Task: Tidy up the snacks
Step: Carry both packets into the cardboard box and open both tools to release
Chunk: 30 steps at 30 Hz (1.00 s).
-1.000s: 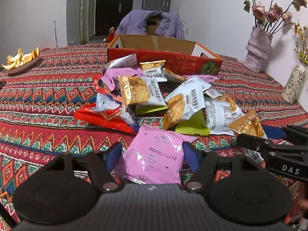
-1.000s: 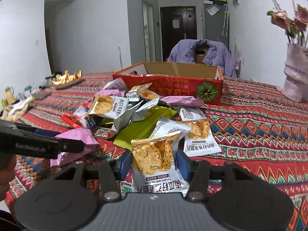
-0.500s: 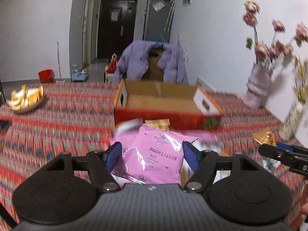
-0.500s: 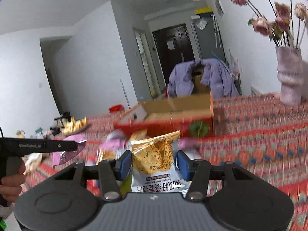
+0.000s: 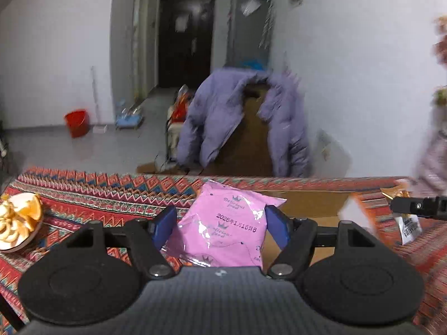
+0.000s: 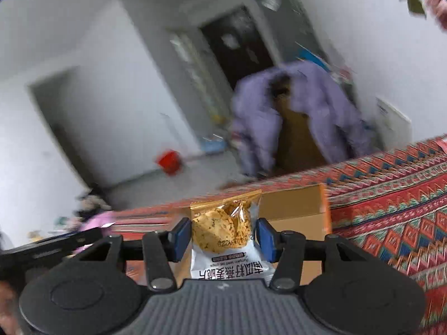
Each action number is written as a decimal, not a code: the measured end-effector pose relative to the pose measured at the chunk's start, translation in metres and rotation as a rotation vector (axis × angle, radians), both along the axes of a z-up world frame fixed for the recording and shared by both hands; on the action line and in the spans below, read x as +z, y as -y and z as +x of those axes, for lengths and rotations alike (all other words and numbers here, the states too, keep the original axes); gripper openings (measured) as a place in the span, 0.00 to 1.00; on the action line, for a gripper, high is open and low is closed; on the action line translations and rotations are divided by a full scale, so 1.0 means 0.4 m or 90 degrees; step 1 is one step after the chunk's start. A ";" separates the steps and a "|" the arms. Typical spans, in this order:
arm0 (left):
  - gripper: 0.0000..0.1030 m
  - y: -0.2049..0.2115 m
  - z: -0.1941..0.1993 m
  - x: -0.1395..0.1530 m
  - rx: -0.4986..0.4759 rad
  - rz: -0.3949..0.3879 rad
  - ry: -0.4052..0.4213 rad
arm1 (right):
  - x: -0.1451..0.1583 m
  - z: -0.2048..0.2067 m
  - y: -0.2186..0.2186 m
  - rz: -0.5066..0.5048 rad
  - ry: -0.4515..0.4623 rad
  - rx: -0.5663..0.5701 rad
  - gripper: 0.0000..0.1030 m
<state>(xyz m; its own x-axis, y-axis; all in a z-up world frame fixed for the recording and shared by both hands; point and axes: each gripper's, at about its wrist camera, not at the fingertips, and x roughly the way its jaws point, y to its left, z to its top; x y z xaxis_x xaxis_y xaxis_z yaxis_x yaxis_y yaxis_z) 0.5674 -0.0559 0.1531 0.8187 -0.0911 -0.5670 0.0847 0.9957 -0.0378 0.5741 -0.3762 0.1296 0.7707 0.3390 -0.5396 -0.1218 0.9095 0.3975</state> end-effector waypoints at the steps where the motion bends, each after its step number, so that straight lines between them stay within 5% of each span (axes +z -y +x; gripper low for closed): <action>1: 0.69 0.006 0.050 -0.026 0.010 0.010 -0.014 | -0.033 0.060 -0.005 -0.024 -0.022 -0.019 0.49; 7: 0.69 0.053 0.257 -0.179 0.037 0.038 -0.075 | -0.183 0.272 -0.069 -0.191 -0.093 -0.046 0.49; 13: 0.76 0.087 0.303 -0.242 0.028 0.077 -0.073 | -0.234 0.321 -0.117 -0.272 -0.107 -0.037 0.51; 16: 0.76 0.080 0.296 -0.229 0.023 0.061 -0.068 | -0.221 0.300 -0.134 -0.307 -0.083 -0.033 0.57; 20: 0.77 0.045 0.273 -0.177 0.034 0.047 -0.061 | -0.192 0.270 -0.102 -0.245 -0.059 -0.031 0.72; 23: 0.77 0.018 0.230 -0.135 0.038 0.049 -0.057 | -0.159 0.215 -0.068 -0.212 -0.047 -0.041 0.72; 30: 0.81 -0.022 0.024 -0.011 0.004 0.052 -0.036 | -0.020 0.000 -0.027 -0.205 -0.008 -0.031 0.83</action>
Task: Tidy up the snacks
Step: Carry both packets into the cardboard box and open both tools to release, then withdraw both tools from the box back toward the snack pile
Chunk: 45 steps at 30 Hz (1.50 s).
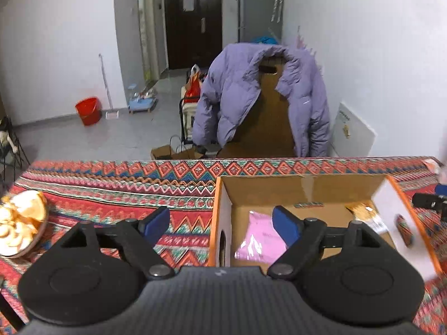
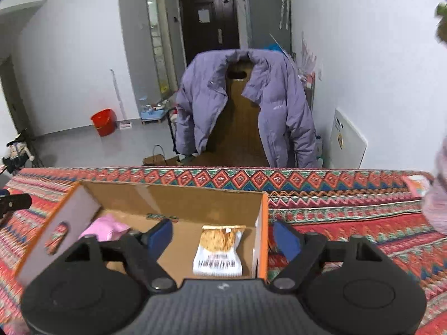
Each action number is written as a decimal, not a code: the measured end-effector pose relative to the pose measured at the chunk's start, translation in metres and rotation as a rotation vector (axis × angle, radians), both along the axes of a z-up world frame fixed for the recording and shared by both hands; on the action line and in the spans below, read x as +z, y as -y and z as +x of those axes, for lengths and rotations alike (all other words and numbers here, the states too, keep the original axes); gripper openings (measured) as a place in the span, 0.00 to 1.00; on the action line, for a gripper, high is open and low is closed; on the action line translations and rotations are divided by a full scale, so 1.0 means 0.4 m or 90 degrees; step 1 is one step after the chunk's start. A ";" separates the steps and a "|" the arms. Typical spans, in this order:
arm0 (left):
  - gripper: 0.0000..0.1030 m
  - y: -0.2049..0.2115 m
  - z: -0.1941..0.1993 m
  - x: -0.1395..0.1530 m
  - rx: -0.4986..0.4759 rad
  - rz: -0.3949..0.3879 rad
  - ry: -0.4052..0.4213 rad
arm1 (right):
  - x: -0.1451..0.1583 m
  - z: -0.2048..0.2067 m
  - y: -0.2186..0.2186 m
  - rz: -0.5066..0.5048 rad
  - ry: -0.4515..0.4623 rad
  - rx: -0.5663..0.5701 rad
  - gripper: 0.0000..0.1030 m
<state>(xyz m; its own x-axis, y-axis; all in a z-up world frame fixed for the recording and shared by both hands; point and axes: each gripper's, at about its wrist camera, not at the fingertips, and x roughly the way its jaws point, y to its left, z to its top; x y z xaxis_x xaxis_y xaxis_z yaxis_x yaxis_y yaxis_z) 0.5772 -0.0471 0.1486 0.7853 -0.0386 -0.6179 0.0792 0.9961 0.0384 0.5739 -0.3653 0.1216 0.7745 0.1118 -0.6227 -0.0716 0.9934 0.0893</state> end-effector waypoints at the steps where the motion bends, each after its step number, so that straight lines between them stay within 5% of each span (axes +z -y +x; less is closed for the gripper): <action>1: 0.84 0.000 -0.034 0.014 -0.005 0.003 0.007 | 0.022 -0.040 0.000 -0.005 0.008 0.006 0.83; 6: 0.91 -0.023 -0.245 0.065 -0.037 -0.003 0.054 | 0.089 -0.223 0.001 0.000 0.035 0.038 0.94; 15: 0.98 -0.062 -0.607 0.053 -0.054 -0.011 0.114 | 0.092 -0.598 -0.041 -0.007 0.123 0.071 1.00; 24: 1.00 -0.079 -0.927 -0.068 -0.059 -0.020 0.180 | -0.025 -0.947 -0.117 -0.050 0.198 0.101 1.00; 31: 1.00 -0.087 -1.154 -0.208 -0.041 -0.055 0.167 | -0.137 -1.164 -0.192 -0.040 0.228 0.099 1.00; 38: 1.00 -0.093 -1.305 -0.271 -0.009 -0.022 0.177 | -0.248 -1.334 -0.236 -0.054 0.230 0.057 1.00; 45: 1.00 -0.092 -1.339 -0.299 0.006 -0.008 0.184 | -0.275 -1.362 -0.217 -0.027 0.240 0.043 1.00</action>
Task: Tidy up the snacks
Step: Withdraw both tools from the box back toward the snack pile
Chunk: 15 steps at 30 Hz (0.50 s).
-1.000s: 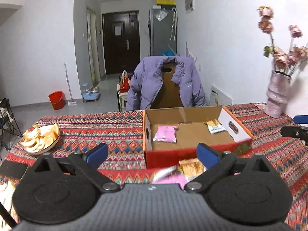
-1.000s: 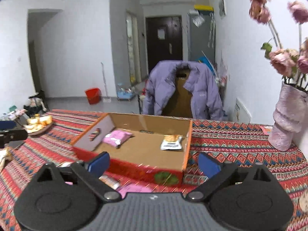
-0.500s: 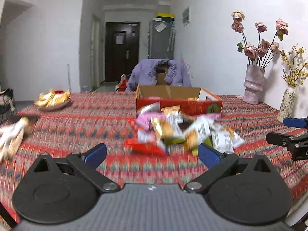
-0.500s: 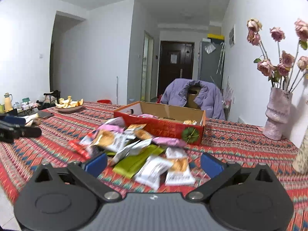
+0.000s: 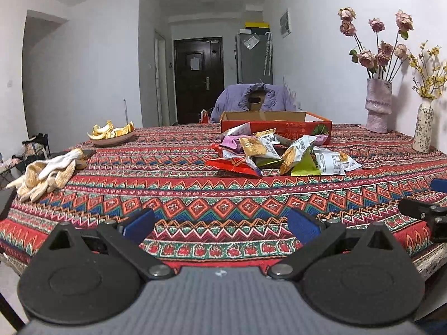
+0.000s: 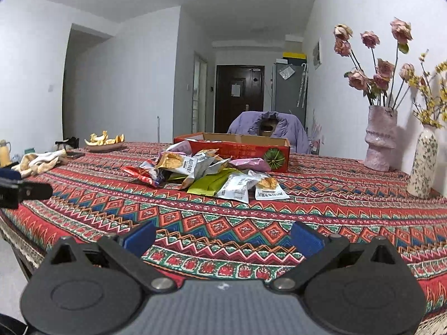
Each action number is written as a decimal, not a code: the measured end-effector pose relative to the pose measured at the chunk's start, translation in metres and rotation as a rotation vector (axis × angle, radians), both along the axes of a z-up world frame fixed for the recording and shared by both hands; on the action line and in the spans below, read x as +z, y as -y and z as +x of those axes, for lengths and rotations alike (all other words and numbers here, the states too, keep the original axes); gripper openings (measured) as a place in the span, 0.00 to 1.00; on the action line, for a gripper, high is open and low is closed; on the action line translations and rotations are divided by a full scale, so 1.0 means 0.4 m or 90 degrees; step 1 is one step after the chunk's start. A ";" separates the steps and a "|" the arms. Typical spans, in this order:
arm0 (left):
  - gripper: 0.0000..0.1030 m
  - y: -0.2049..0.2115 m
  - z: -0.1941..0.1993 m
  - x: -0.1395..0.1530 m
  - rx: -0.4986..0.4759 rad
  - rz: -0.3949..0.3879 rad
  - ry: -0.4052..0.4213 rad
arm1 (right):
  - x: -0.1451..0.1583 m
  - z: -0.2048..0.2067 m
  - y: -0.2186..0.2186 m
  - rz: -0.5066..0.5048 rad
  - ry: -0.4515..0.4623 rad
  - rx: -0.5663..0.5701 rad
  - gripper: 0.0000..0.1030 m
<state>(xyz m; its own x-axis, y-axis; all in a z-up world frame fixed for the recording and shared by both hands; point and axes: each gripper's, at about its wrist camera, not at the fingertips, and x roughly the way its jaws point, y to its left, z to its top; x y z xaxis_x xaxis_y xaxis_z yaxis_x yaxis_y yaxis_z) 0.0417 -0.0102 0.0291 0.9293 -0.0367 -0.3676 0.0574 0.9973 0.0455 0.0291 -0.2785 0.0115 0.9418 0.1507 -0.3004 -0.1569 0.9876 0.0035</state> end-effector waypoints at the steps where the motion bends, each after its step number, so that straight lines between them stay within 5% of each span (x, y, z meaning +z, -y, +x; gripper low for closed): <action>1: 1.00 -0.001 -0.003 -0.002 0.000 -0.002 -0.001 | 0.001 -0.002 0.003 0.006 0.005 0.000 1.00; 15: 1.00 0.081 0.122 0.004 -0.046 0.014 -0.018 | 0.009 0.061 0.034 0.034 -0.007 -0.029 1.00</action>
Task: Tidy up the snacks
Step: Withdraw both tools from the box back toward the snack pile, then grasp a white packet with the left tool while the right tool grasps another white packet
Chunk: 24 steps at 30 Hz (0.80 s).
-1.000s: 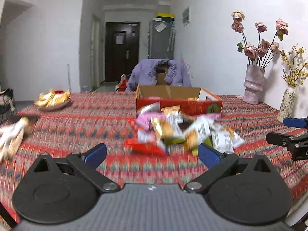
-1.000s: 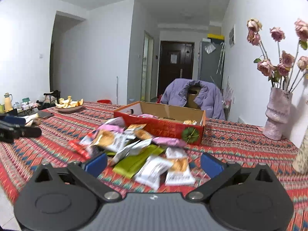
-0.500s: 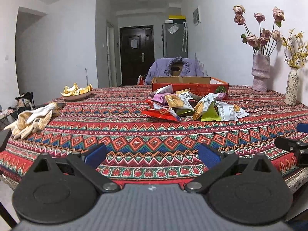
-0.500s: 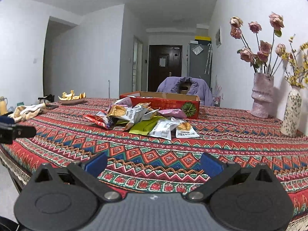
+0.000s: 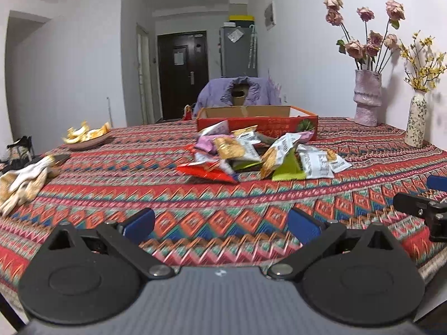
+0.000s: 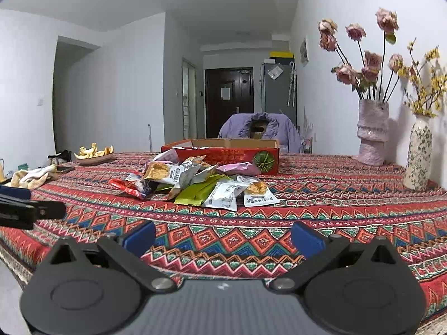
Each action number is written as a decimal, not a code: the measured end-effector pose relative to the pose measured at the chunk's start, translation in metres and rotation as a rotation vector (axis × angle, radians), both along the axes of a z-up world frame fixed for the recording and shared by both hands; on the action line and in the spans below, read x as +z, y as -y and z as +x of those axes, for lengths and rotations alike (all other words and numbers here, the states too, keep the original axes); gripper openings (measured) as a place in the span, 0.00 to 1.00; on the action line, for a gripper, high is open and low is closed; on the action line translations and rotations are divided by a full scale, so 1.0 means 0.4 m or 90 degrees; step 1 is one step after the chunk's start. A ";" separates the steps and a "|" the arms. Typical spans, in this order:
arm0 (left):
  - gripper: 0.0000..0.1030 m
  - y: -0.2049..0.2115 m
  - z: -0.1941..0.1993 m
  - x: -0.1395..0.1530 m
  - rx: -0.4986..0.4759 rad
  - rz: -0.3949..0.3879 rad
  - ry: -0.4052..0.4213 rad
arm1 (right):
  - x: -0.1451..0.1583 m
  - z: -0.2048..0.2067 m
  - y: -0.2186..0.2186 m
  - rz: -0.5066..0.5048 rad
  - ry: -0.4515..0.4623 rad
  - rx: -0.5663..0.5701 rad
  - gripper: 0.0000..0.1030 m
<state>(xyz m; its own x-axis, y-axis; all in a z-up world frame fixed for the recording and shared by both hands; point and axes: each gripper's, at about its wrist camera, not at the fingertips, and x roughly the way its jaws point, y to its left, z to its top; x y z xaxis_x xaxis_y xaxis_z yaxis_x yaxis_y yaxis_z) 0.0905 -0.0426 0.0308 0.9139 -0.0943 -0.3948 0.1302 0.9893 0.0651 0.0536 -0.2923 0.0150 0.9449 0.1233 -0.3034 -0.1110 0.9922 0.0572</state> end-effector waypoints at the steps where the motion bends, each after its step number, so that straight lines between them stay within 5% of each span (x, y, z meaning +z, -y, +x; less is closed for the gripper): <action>1: 1.00 0.012 0.019 0.004 -0.003 0.002 -0.001 | 0.002 0.010 0.005 0.002 -0.001 -0.005 1.00; 13: 0.96 0.160 0.299 0.012 -0.066 0.007 -0.026 | 0.039 0.199 0.072 0.025 -0.076 -0.014 1.00; 19: 0.63 0.226 0.442 -0.006 -0.095 0.004 -0.057 | 0.052 0.327 0.084 0.034 -0.107 -0.006 0.95; 21: 0.51 0.237 0.475 -0.019 -0.110 0.009 -0.066 | 0.050 0.369 0.076 0.039 -0.122 -0.001 0.84; 23: 0.24 0.238 0.497 -0.031 -0.127 0.018 -0.077 | 0.039 0.415 0.059 0.047 -0.148 0.008 0.78; 24: 0.19 0.233 0.499 -0.033 -0.141 0.017 -0.081 | 0.032 0.436 0.049 0.051 -0.158 0.017 0.74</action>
